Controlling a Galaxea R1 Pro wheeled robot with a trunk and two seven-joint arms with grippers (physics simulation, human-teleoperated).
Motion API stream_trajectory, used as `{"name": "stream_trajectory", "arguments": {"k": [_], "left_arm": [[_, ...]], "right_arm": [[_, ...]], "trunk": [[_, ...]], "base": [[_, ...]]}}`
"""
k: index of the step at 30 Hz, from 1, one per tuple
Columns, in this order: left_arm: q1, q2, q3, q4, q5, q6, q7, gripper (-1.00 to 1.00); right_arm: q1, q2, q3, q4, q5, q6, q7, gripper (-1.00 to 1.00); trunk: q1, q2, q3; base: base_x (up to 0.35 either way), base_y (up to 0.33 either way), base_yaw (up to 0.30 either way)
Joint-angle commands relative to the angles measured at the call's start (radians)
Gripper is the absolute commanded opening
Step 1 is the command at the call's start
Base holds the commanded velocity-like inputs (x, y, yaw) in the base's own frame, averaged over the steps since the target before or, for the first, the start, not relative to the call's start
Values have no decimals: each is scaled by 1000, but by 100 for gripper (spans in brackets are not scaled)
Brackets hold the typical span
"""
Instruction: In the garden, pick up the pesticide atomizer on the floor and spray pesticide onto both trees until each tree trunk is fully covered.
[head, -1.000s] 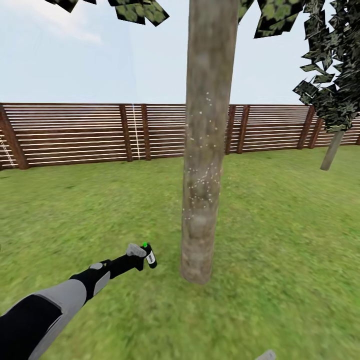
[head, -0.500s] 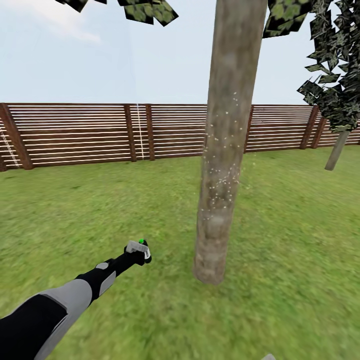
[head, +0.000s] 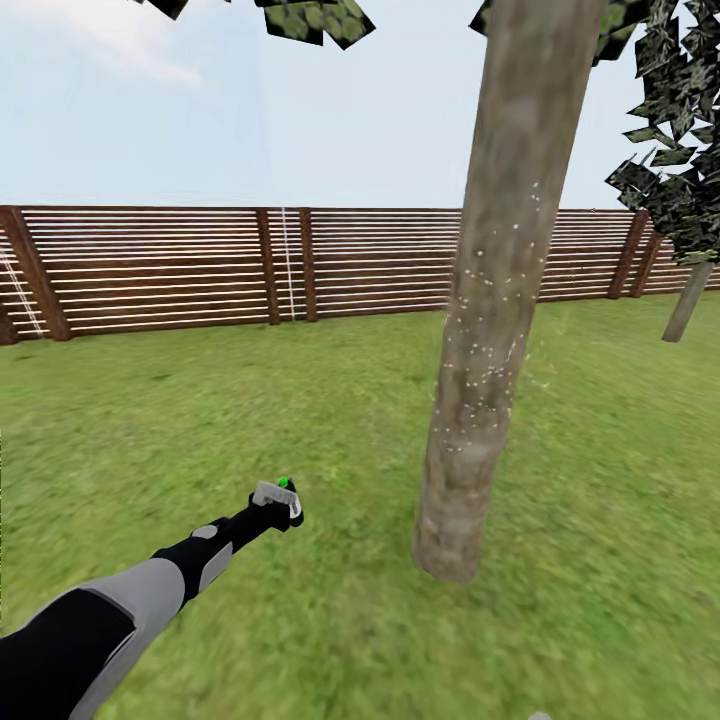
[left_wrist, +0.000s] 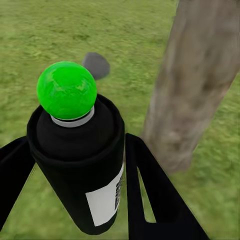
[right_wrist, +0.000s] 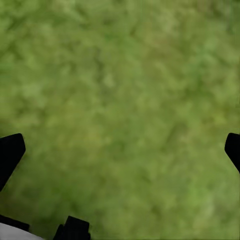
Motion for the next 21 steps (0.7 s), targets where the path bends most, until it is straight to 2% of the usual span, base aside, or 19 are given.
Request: {"name": "stream_trajectory", "arguments": {"k": [1, 21], "left_arm": [[0, 0, 2, 0, 0, 0, 0, -100], [0, 0, 1, 1, 0, 0, 1, -100]], "right_arm": [[0, 0, 0, 0, 0, 0, 0, 100], [1, 0, 0, 0, 0, -1, 0, 100]], "trunk": [[0, 0, 0], [0, 0, 0]], "base": [[152, 322, 0], [138, 324, 0]]}}
